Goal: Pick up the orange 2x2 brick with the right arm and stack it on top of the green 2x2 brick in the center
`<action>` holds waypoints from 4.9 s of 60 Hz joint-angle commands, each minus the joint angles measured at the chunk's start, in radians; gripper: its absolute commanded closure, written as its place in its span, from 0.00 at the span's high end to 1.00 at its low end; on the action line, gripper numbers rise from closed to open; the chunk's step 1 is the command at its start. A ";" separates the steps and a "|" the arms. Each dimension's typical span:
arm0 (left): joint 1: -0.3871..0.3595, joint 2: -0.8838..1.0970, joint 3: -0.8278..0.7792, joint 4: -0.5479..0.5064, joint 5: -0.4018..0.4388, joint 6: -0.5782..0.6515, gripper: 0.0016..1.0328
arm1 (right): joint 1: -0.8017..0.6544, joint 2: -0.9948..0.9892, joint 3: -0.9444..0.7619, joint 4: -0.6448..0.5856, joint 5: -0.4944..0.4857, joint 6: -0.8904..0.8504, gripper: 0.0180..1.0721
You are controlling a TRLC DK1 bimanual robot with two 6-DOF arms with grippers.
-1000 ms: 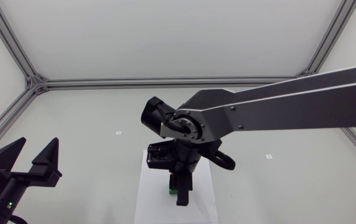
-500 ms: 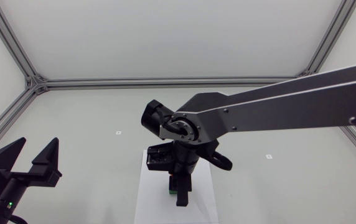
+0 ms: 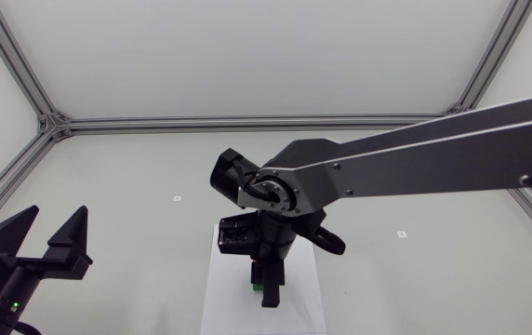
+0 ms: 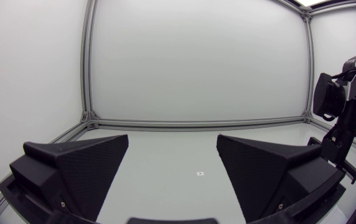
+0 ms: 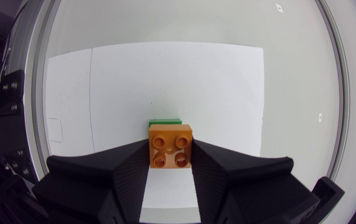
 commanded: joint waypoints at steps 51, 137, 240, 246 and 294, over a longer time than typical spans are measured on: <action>0.001 -0.008 -0.041 -0.015 0.004 0.013 0.96 | 0.007 0.071 0.006 0.006 -0.004 0.017 0.08; 0.003 -0.008 -0.041 -0.013 0.004 0.013 0.96 | -0.013 0.210 -0.009 -0.086 0.011 0.019 0.07; 0.003 -0.008 -0.041 -0.015 0.004 0.013 0.96 | -0.014 0.127 0.000 -0.053 -0.013 0.002 0.24; 0.003 -0.008 -0.041 -0.013 0.004 0.013 0.96 | -0.017 0.127 0.006 -0.053 -0.013 0.002 0.24; 0.003 -0.008 -0.041 -0.015 0.004 0.013 0.96 | -0.019 0.120 0.018 -0.046 -0.013 0.013 0.47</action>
